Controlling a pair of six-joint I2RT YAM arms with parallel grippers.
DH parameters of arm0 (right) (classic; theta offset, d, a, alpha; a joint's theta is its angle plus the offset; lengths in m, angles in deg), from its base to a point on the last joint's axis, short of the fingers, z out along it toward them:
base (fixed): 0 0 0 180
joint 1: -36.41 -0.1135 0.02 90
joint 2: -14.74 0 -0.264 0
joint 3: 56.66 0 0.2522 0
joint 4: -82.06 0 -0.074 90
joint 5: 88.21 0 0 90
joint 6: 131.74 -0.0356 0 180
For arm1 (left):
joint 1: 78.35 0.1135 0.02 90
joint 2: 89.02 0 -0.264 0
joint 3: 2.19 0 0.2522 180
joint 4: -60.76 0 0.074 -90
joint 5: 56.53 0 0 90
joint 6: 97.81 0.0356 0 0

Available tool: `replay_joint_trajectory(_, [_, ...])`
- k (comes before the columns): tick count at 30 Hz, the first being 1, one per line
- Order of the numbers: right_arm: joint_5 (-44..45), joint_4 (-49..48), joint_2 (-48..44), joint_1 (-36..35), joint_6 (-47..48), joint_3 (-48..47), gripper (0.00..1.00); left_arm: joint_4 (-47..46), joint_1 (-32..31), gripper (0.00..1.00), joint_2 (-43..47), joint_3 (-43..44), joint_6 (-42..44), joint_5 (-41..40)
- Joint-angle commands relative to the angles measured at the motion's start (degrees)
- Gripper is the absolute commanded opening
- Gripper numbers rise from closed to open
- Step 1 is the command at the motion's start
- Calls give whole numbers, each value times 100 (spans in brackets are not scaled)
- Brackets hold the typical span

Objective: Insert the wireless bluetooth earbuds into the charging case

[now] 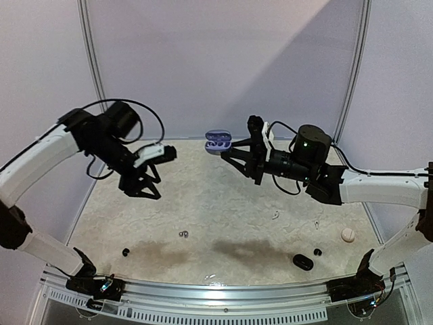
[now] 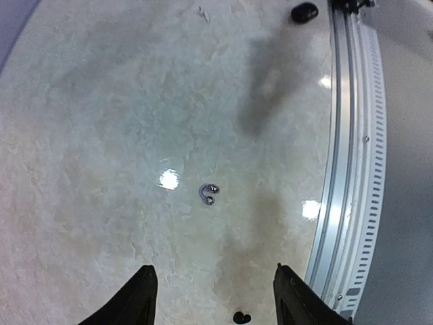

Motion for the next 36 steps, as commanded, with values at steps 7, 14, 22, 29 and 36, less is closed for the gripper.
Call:
replay_joint_trajectory(7, [-1060,159,626,-329,-146,-1509,0,-4260,744,77,2909,-2253,-2326,2622])
replay_joint_trajectory(14, [-1377,-206,1286,-652,-398,-2276,0,-6901,738,88,3272,-3308,-3939,2292])
replay_joint_trajectory(22, [-1315,-212,1738,-919,-442,-2709,0,-7616,723,83,3245,-3362,-4119,2649])
replay_joint_trajectory(29, [-1315,-260,1948,-984,-457,-2878,0,-7687,724,64,3048,-3329,-4000,3019])
replay_joint_trajectory(36, [-1346,-158,2026,-984,-376,-2917,0,-8033,714,48,2956,-3352,-4029,3083])
